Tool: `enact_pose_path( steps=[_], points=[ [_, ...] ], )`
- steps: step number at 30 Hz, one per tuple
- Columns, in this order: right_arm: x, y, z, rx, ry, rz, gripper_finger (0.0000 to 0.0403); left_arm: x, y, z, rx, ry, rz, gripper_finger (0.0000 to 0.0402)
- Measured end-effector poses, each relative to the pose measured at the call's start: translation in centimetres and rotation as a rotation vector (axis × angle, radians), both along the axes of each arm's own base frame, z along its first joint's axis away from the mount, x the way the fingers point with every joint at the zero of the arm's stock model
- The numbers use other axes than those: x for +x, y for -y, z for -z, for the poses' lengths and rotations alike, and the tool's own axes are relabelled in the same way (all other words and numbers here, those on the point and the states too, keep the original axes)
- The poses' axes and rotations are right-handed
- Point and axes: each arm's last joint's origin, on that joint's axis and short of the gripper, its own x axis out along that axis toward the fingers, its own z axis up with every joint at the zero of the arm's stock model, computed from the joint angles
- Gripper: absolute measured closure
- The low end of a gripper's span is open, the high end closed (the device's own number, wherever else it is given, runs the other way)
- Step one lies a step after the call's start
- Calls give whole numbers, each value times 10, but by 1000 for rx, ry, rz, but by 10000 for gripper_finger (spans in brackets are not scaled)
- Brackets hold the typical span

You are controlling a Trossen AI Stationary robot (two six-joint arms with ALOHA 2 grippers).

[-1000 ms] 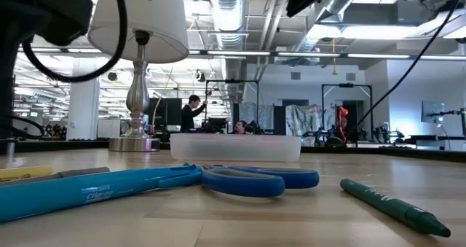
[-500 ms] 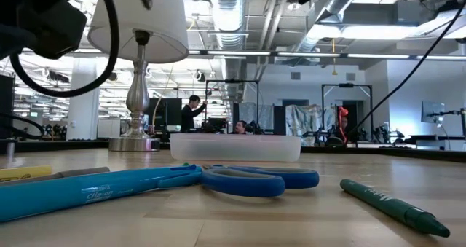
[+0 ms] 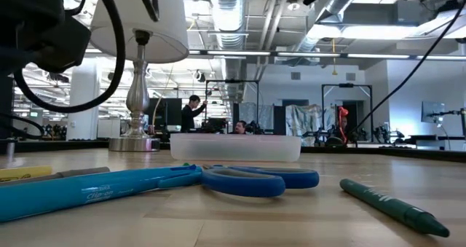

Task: Pick & place school supplies into a supply box
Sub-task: Put the yellow pen into the supply box

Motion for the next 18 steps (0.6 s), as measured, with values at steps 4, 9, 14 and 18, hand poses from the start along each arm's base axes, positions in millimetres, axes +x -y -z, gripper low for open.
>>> enact_pose_path(
  steps=[4, 9, 14, 18],
  points=[
    [0, 0, 0, 0, 0, -1, 294, -2, -1, 3, -13, -9, 1, 247],
    [0, 0, 0, 0, -3, -1, 294, -2, -3, 4, -14, -18, 19, 295],
    [0, 0, 0, 0, -3, -1, 294, -2, -7, 5, -9, -51, 43, 340],
    [0, 0, 0, 0, -4, -1, 294, 0, -11, 5, -1, -68, 75, 370]
  ],
)
